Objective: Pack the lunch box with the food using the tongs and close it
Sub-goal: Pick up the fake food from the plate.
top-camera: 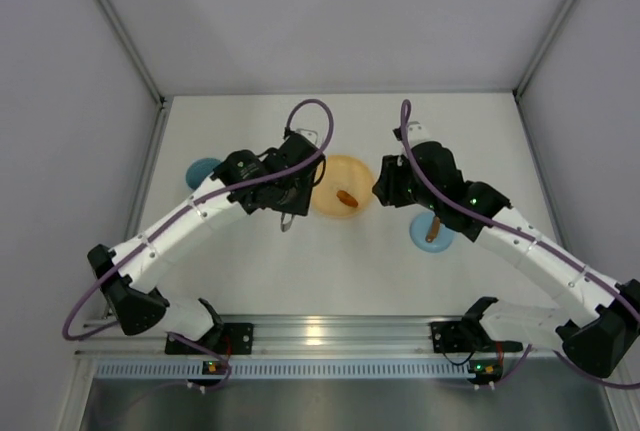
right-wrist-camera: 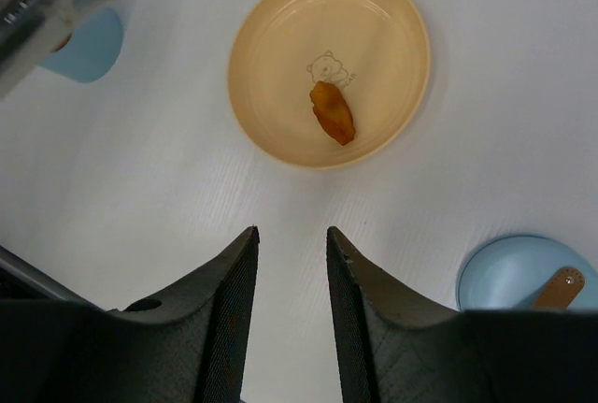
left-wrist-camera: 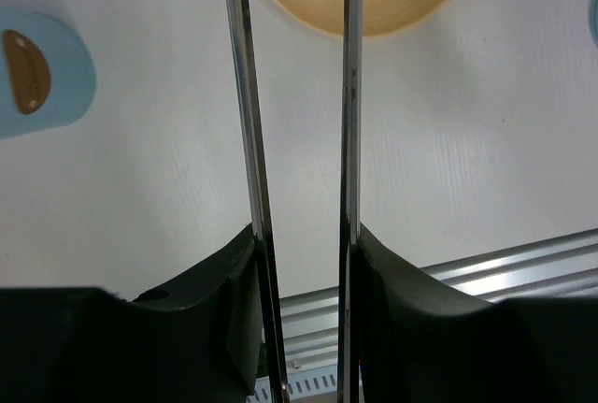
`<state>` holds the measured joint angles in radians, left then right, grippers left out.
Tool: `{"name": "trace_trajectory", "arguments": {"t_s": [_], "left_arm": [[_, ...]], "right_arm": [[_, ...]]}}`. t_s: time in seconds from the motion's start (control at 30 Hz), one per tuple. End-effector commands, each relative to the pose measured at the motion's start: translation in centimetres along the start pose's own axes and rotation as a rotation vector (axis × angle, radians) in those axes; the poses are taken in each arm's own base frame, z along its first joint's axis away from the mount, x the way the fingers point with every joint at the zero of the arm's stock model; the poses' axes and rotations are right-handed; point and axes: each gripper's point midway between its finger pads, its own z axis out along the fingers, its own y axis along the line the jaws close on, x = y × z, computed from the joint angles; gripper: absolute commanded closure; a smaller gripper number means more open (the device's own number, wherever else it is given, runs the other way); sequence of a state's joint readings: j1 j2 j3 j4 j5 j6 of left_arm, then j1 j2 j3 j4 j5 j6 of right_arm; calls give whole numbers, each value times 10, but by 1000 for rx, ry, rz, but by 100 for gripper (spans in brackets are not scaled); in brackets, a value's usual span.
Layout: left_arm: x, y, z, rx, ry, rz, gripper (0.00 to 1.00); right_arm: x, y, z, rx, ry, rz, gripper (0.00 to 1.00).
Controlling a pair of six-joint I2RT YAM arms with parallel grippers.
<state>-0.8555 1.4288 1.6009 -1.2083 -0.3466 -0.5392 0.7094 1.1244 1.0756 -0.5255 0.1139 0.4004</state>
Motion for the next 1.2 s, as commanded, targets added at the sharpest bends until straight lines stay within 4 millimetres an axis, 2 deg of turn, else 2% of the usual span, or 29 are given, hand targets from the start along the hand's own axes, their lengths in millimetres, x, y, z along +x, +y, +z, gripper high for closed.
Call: {"name": "trace_trajectory", "arguments": {"t_s": [0.0,0.03,0.13,0.3,0.43,0.63,0.8,1.17], "left_arm": [[3,-33,15,107,-9,-23,58],[5,-47,21,147,-1,-32,58],[25,-60,38,168,59,-26,57],[50,-79,58,192,121,-23,55],[60,-91,72,211,156,-31,55],[71,-100,87,201,185,-43,55],[79,-97,99,159,201,-56,52],[93,-101,111,143,229,-70,51]], "right_arm": [[-19,-3,-18,20,-60,-5,65],[-18,-4,-20,23,-61,-5,65],[-16,-7,-21,34,-59,-8,64],[-14,-9,-22,35,-59,-10,64],[-13,-9,-22,36,-58,-13,64],[-12,-10,-22,36,-58,-19,64],[-10,-11,-22,38,-52,-30,64],[-8,-11,-21,31,-50,-36,64]]}}
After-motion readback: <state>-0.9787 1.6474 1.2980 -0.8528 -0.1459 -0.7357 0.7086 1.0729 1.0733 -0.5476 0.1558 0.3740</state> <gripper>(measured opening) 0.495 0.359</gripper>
